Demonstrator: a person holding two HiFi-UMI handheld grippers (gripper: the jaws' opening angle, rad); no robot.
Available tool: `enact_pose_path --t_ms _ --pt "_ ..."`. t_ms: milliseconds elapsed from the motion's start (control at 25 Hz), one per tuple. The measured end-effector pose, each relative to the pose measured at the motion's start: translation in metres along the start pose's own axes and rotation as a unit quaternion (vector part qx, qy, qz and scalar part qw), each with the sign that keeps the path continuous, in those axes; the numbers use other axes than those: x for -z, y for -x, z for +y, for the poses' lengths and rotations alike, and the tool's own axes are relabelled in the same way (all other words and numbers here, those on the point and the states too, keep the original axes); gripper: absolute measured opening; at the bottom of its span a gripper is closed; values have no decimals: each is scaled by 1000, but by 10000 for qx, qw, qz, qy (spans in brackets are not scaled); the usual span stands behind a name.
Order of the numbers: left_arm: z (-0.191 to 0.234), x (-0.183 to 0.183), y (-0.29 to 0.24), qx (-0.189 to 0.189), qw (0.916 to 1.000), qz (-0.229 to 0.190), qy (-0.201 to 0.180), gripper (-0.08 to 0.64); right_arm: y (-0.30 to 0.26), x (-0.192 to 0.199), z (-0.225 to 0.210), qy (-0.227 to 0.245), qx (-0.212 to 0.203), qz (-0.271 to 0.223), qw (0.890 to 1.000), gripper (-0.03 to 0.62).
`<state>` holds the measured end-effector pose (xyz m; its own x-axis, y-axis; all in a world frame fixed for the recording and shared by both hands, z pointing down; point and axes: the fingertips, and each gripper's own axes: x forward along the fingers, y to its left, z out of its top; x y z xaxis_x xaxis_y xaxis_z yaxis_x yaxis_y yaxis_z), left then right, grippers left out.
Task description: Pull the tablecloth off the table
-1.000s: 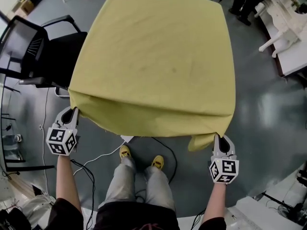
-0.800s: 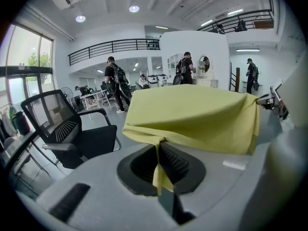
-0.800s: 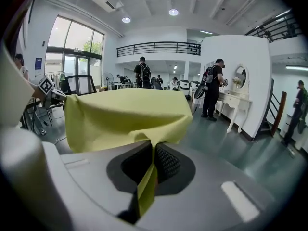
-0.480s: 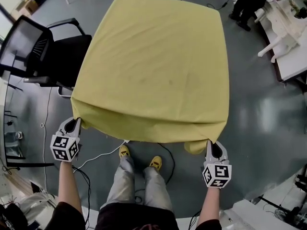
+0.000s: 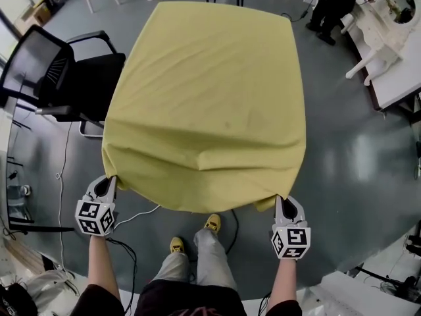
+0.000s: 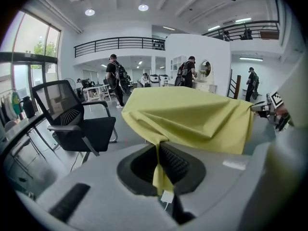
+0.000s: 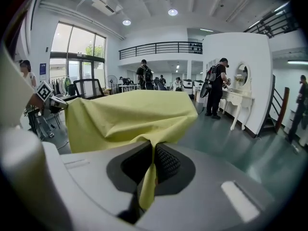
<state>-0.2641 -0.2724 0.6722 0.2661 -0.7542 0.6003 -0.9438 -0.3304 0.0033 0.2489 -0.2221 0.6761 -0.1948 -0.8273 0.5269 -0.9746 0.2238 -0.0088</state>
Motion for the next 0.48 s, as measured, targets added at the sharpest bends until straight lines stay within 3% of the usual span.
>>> enact_pose_path --t_ms 360,480 --pt "-30 26 71 637 9977 -222 -78 3 66 8 54 56 171 -80 9998 11" --pt "-36 34 97 807 9960 -364 147 3 93 5 73 36 242 -185 9995 11"
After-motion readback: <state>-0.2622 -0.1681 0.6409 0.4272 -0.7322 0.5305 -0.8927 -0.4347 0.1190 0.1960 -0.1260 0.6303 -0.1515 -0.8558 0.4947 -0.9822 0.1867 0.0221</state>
